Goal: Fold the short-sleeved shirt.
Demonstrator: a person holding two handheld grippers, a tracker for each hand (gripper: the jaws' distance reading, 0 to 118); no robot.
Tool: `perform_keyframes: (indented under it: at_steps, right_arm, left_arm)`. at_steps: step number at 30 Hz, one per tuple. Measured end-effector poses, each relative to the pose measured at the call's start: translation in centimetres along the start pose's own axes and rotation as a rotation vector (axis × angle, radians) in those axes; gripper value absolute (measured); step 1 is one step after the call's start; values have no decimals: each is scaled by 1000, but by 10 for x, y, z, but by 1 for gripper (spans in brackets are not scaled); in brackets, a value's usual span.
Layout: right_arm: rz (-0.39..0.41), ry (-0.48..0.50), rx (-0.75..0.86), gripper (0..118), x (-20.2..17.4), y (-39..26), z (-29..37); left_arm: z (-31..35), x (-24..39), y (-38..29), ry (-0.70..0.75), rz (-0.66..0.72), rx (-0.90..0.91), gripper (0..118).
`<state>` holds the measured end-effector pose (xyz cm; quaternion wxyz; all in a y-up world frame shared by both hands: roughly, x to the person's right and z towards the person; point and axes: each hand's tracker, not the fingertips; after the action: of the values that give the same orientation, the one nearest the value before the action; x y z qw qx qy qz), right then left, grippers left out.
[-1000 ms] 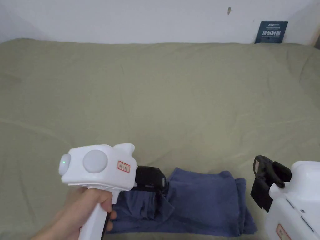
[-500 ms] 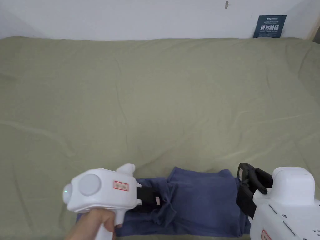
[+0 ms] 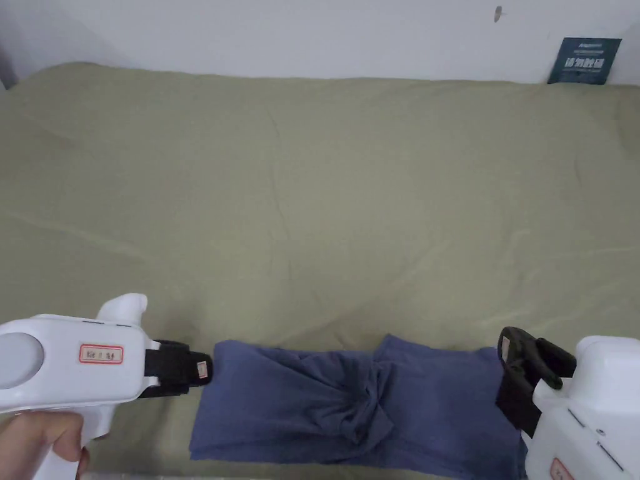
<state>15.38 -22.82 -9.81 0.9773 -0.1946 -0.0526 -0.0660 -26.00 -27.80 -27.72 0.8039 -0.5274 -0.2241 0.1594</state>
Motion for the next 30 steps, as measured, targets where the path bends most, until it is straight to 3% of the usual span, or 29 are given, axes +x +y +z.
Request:
perform_keyframes:
  at_steps: [1,5,6,7,8,9,12,16,20,21,22,23,25,27,30]
  right_arm:
    - [2,0,0,2,-3,0,-1]
    - [18,0,-9,2,-11,2,-1]
    - [21,2,-10,2,-12,2,0]
    - [28,4,-12,2,-14,2,1]
    - [35,7,-12,2,-15,2,2]
    - [40,6,-11,2,-16,2,2]
    - [46,-1,-17,2,-17,2,2]
    - [59,-3,-27,2,-18,2,1]
    - [70,-9,-38,2,-19,1,1]
    - [69,-11,-39,2,-18,1,1]
    - [65,-12,-41,2,-17,0,1]
    - [61,-12,-43,2,-16,0,1]
    - [58,-11,-41,2,-14,-1,2]
    - [49,5,-27,2,-11,-1,4]
    - [35,10,-24,2,-7,2,5]
  left_arm:
    - [2,-7,-5,26,26,-2,0]
    - [-13,-30,-11,-122,84,-26,1]
    - [-18,-33,-11,-156,86,-30,17]
    - [-25,-36,-10,-182,93,-47,64]
    - [-34,-39,-10,-227,90,-69,100]
    - [-39,-39,-13,-261,97,-78,118]
    - [-58,-46,-11,-355,210,-79,116]
    - [-82,-50,-7,-537,242,-93,116]
    - [-100,-41,-7,-590,288,-112,111]
    - [-100,-36,-7,-579,271,-112,95]
    - [-100,-31,-6,-565,254,-116,37]
    - [-100,-28,-5,-458,222,-135,10]
    - [-101,-24,-9,-330,146,-127,10]
    - [-93,-28,-9,-397,207,-114,10]
    - [-72,-33,-7,-369,220,-63,10]
